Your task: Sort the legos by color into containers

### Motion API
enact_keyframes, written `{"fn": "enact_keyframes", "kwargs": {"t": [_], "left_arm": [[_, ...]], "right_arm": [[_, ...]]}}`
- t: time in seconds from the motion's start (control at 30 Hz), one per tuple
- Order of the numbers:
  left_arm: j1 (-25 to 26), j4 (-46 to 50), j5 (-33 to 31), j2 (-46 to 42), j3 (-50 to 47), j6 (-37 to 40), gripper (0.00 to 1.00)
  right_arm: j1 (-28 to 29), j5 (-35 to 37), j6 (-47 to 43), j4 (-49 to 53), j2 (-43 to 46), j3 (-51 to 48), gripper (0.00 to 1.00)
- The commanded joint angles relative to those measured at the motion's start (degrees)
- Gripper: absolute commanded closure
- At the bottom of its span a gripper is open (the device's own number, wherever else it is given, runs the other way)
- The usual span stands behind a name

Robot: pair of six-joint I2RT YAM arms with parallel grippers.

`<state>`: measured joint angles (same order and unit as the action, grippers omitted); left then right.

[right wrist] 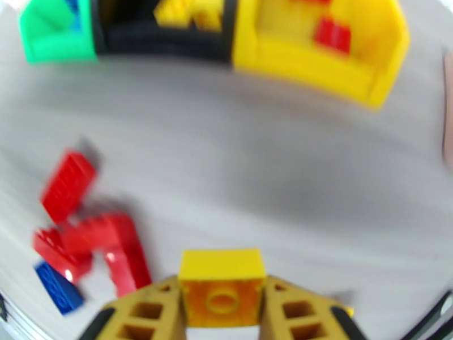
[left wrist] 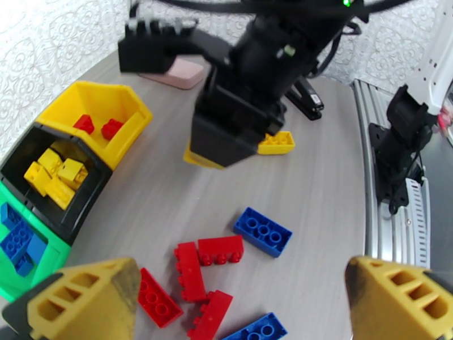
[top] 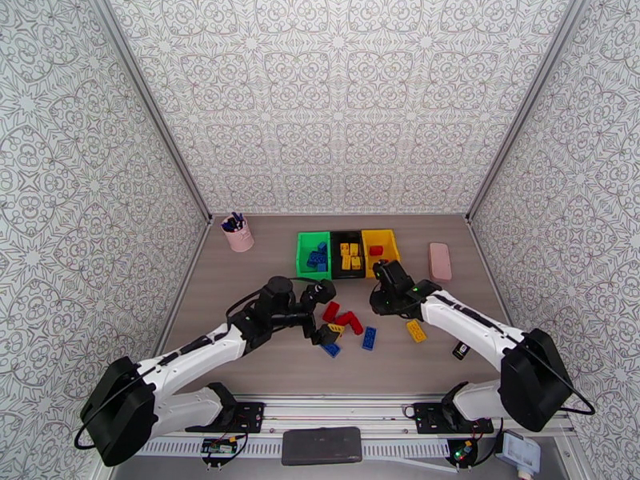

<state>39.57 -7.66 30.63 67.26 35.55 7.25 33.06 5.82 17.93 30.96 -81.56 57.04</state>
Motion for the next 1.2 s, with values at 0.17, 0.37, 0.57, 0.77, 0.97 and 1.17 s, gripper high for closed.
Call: {"fn": "enact_keyframes", "kwargs": {"t": [0.17, 0.37, 0.57, 0.77, 0.97, 1.17], "left_arm": [[-0.7, -5.1, -8.8, -5.2, -4.2, -4.0, 0.00], [-0.8, -3.8, -9.7, -7.1, -5.1, -4.3, 0.00], [-1.1, -3.4, -9.8, -8.1, -5.9, -4.3, 0.00], [-1.6, -3.2, -9.2, -8.1, -5.8, -4.3, 0.00], [-1.9, -3.4, -9.4, -8.5, -5.8, -4.6, 0.00], [-2.3, -2.3, -15.9, -6.8, -4.2, -8.2, 0.00]], "right_arm": [[-0.1, 2.4, -6.9, -11.9, -11.3, 14.6, 0.67], [-1.2, 2.9, -7.8, -15.3, -22.7, 24.0, 0.67], [-2.1, 3.6, -8.1, -15.8, -31.9, 31.5, 0.67], [-2.6, 2.1, -8.4, -15.0, -34.0, 34.6, 0.61], [-2.6, 1.6, -8.9, -15.9, -29.0, 30.9, 0.41], [-2.8, 1.3, -8.6, -18.4, -20.7, 23.9, 0.30]]}}
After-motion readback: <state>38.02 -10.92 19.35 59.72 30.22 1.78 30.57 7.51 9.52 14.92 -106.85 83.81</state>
